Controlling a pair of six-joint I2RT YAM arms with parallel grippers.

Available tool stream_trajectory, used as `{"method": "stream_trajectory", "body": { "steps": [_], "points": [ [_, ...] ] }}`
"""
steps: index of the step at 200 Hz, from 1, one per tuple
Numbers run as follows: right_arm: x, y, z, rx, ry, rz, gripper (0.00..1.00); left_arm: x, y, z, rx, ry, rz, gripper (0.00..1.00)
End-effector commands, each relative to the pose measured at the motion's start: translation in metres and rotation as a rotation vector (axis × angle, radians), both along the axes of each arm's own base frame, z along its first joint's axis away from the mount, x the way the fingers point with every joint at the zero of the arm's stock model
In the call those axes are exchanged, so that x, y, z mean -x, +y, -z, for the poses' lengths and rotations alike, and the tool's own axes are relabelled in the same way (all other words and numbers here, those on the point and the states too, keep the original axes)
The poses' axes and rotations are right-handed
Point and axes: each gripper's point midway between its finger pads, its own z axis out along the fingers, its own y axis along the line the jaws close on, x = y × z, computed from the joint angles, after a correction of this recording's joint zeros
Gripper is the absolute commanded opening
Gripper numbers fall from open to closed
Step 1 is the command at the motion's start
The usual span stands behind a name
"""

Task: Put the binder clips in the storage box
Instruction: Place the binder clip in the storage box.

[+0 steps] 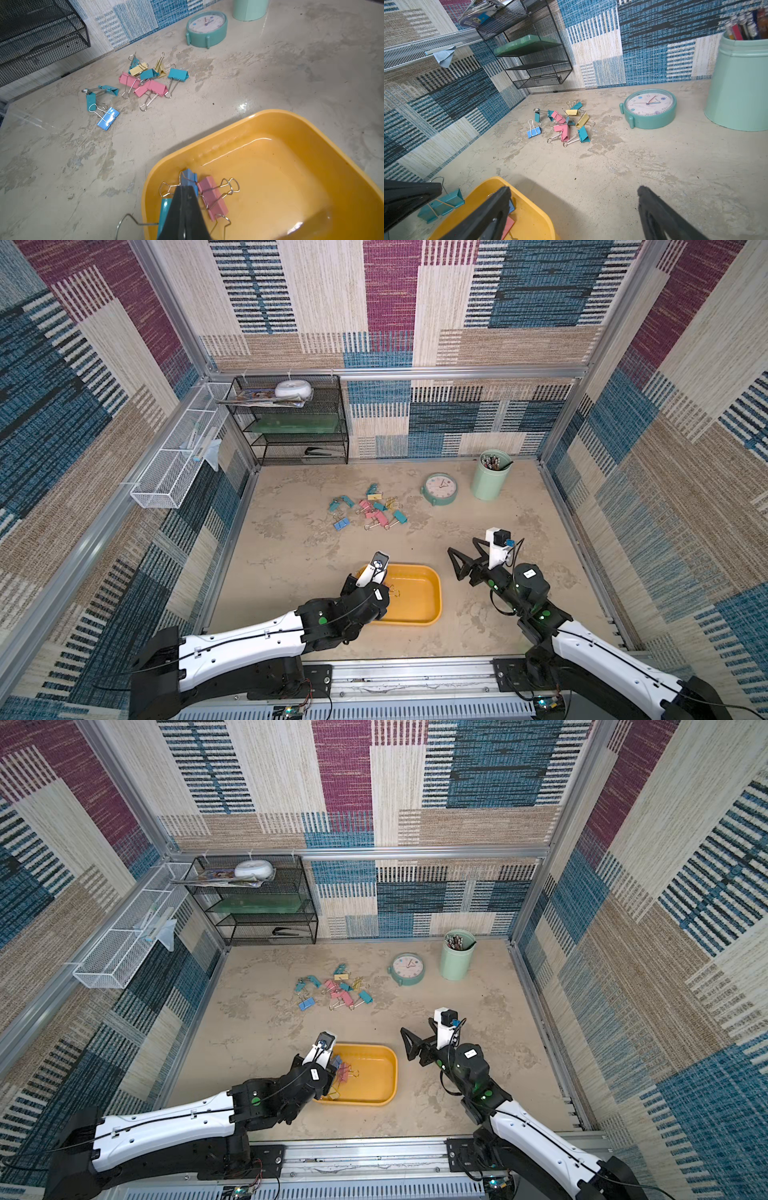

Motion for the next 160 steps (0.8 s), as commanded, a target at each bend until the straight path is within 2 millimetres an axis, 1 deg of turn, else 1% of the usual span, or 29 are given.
{"method": "stream_trajectory", "body": {
  "steps": [1, 17, 29, 56, 66, 81, 85, 91, 102, 120, 129, 138, 148, 160],
  "points": [
    [0.000, 0.001, -0.004, -0.012, -0.010, -0.003, 0.98, 0.001, 0.001, 0.013, 0.052, 0.013, -0.036, 0.00],
    [0.000, 0.001, -0.004, -0.014, -0.008, -0.004, 0.98, 0.006, 0.000, 0.029, 0.072, 0.043, -0.022, 0.00],
    [0.000, 0.001, -0.004, -0.015, -0.008, -0.003, 0.99, 0.009, -0.004, 0.036, 0.091, 0.065, 0.001, 0.00],
    [0.000, 0.002, -0.002, -0.014, -0.001, -0.008, 0.98, 0.012, 0.001, 0.049, 0.090, 0.092, -0.021, 0.00],
    [0.000, 0.002, -0.001, -0.015, 0.000, -0.007, 0.98, 0.013, 0.003, 0.053, 0.095, 0.096, -0.024, 0.06],
    [0.000, 0.002, -0.001, -0.013, 0.000, -0.007, 0.98, 0.015, 0.000, 0.054, 0.113, 0.105, -0.007, 0.20],
    [0.000, 0.002, -0.001, -0.012, 0.001, -0.007, 0.98, 0.015, -0.001, 0.053, 0.118, 0.103, -0.002, 0.23],
    [0.000, 0.002, -0.001, -0.013, 0.002, -0.008, 0.98, 0.015, -0.002, 0.051, 0.122, 0.099, 0.001, 0.26],
    [0.000, 0.002, -0.001, -0.013, 0.001, -0.009, 0.98, 0.012, -0.003, 0.042, 0.126, 0.077, 0.000, 0.25],
    [0.000, 0.003, -0.001, -0.012, 0.000, -0.014, 0.98, 0.002, -0.002, 0.016, 0.124, 0.010, -0.024, 0.25],
    [0.001, 0.004, -0.001, -0.011, -0.001, -0.022, 0.98, -0.005, 0.003, 0.003, 0.118, -0.009, -0.052, 0.24],
    [0.001, 0.005, -0.002, -0.010, -0.005, -0.030, 0.98, -0.018, 0.010, -0.011, 0.130, -0.013, -0.095, 0.23],
    [0.002, 0.007, -0.002, -0.009, -0.008, -0.041, 0.98, -0.031, 0.022, -0.020, 0.140, 0.001, -0.147, 0.22],
    [0.003, 0.009, -0.003, -0.012, -0.010, -0.052, 0.98, -0.051, 0.034, -0.031, 0.193, 0.039, -0.186, 0.22]
  ]
}}
